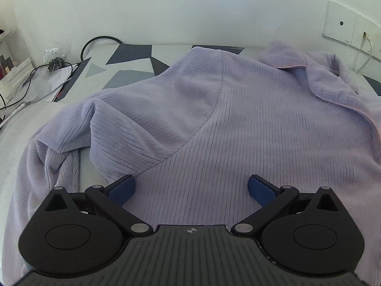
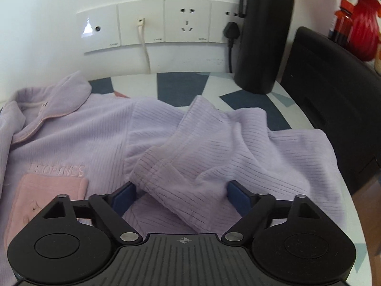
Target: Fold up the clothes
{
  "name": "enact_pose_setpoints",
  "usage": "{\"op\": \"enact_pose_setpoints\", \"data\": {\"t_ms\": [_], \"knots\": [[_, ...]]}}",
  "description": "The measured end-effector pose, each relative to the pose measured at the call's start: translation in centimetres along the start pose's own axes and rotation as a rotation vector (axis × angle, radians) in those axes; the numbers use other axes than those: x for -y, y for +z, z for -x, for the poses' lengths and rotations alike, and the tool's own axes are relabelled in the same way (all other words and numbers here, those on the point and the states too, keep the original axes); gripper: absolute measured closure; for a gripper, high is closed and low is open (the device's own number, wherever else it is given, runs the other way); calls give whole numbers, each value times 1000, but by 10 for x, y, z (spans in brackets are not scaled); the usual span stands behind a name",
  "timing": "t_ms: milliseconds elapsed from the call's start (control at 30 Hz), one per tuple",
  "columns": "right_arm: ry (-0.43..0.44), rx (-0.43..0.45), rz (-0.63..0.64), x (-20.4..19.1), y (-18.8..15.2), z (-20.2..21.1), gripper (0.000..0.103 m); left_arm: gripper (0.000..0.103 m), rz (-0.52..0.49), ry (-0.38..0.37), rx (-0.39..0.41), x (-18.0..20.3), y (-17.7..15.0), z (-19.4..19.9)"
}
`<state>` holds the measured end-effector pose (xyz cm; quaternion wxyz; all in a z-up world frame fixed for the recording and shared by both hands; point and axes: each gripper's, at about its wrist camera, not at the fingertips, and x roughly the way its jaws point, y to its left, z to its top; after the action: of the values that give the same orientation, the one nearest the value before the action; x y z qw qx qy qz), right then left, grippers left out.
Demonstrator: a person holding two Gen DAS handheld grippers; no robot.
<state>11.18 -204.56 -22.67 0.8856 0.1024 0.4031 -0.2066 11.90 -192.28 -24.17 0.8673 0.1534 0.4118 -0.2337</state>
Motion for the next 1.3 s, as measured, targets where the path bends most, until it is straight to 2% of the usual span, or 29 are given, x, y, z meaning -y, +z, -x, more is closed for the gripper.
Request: {"op": "enact_pose_setpoints", "data": {"t_ms": [167, 267, 500, 633, 733, 800, 833, 967, 1033, 1100, 1167, 1233, 1300], "knots": [[-10, -2, -94, 10, 2, 8, 55, 0, -18, -54, 0, -6, 0, -4], [-8, 3, -205, 16, 2, 17, 69, 0, -36, -68, 4, -7, 1, -5], [65, 27, -586, 49, -23, 20, 87, 0, -118, -137, 28, -16, 3, -10], [105, 45, -707, 61, -32, 19, 89, 0, -122, -139, 31, -15, 3, -10], [49, 15, -543, 43, -18, 20, 85, 0, -132, -149, 17, -17, 6, -11], [3, 12, -398, 25, -6, 21, 70, 0, -140, -156, 14, -18, 5, -11], [-20, 18, -321, 15, -1, 21, 68, 0, -143, -158, 14, -18, 5, -11], [-107, 37, -60, -23, 16, 12, 64, 0, -144, -159, 8, -18, 6, -12], [-163, 11, 37, -37, 23, -1, 65, 0, -143, -158, 10, -17, 5, -12], [-183, -24, 50, -39, 26, -12, 70, 0, -143, -159, 10, -17, 5, -12], [-172, -47, -27, -30, 27, -20, 74, 0, -141, -158, 9, -18, 5, -12], [-144, -20, -123, -18, 25, -19, 79, 0, -140, -158, 11, -17, 5, -11], [-129, -12, -133, -11, 23, -18, 86, 0, -138, -157, 13, -17, 4, -11]]}}
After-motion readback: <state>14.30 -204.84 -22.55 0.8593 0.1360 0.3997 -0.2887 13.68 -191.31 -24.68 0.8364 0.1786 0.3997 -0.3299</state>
